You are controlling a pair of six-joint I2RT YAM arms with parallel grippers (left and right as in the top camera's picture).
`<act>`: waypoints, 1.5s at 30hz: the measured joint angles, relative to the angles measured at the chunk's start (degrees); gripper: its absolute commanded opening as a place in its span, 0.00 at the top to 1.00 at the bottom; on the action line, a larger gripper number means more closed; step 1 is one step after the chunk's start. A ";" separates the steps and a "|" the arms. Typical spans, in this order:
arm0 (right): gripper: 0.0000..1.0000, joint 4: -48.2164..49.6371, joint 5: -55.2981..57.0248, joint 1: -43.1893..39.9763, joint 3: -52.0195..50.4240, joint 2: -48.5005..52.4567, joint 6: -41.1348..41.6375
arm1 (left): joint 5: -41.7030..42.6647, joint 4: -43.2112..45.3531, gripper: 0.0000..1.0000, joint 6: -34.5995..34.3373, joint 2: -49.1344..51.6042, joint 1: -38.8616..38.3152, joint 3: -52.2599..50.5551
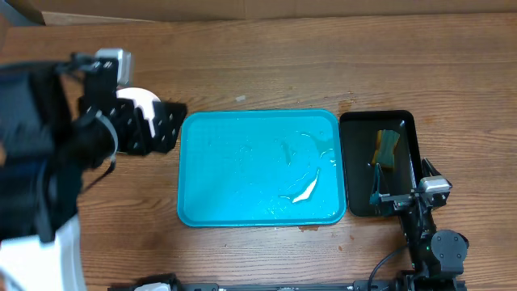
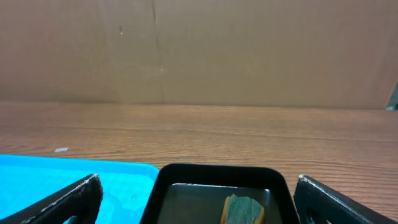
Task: Clean dirty plates on tray and stack at the side
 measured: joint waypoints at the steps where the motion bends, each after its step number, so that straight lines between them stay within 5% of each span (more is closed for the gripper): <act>1: 0.00 0.00 0.02 0.00 -0.02 0.00 0.00 | -1.40 -0.02 0.00 0.02 -1.62 0.00 0.00; 20: 0.00 0.00 0.00 0.00 -0.02 0.00 0.02 | -8.44 2.78 0.00 0.04 -26.08 0.00 -4.17; 39: 0.00 0.02 0.00 0.00 0.00 0.00 0.00 | -9.14 71.49 0.00 -4.35 -55.67 0.00 -55.71; 45: 0.00 0.02 0.00 0.00 0.00 0.00 0.00 | -10.45 85.66 0.00 -4.83 -61.75 0.00 -69.35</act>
